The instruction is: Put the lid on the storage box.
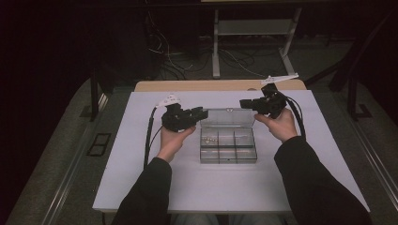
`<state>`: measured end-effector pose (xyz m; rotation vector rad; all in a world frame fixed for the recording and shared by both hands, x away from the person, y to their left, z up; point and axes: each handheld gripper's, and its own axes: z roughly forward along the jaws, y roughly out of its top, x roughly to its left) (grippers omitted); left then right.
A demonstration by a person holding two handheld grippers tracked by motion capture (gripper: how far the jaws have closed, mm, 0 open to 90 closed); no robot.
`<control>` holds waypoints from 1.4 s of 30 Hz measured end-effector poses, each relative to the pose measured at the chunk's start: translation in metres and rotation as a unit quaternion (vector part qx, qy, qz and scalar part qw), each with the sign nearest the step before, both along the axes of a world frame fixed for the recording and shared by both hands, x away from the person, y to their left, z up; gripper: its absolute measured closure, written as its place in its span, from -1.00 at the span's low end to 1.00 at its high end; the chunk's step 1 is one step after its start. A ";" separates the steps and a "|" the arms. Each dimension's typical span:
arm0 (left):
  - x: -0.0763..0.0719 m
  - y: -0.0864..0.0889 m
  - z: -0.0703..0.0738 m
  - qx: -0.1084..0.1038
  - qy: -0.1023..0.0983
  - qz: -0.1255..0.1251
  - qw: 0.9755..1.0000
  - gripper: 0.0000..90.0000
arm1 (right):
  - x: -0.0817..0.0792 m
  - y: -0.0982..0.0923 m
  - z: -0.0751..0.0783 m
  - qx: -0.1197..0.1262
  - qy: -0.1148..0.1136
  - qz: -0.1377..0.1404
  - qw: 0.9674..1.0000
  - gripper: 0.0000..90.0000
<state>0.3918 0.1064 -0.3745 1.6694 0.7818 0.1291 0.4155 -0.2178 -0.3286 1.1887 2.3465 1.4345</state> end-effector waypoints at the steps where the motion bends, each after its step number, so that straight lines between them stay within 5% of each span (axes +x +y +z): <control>1: -0.002 0.000 0.000 0.002 0.000 -0.003 1.000 0.34 | -0.004 0.000 -0.001 0.000 0.000 0.008 1.000 0.98; 8: -0.020 0.002 -0.004 0.021 0.008 0.006 1.000 0.10 | -0.024 0.003 -0.004 -0.002 0.001 0.030 1.000 0.98; 18: -0.033 0.004 -0.015 0.028 0.046 0.013 0.998 -0.24 | -0.045 0.007 -0.015 -0.005 0.000 0.044 0.999 0.98; 42: -0.053 0.010 -0.048 0.042 0.106 -0.020 0.993 -0.44 | -0.069 -0.003 -0.060 0.052 0.017 0.036 0.998 0.98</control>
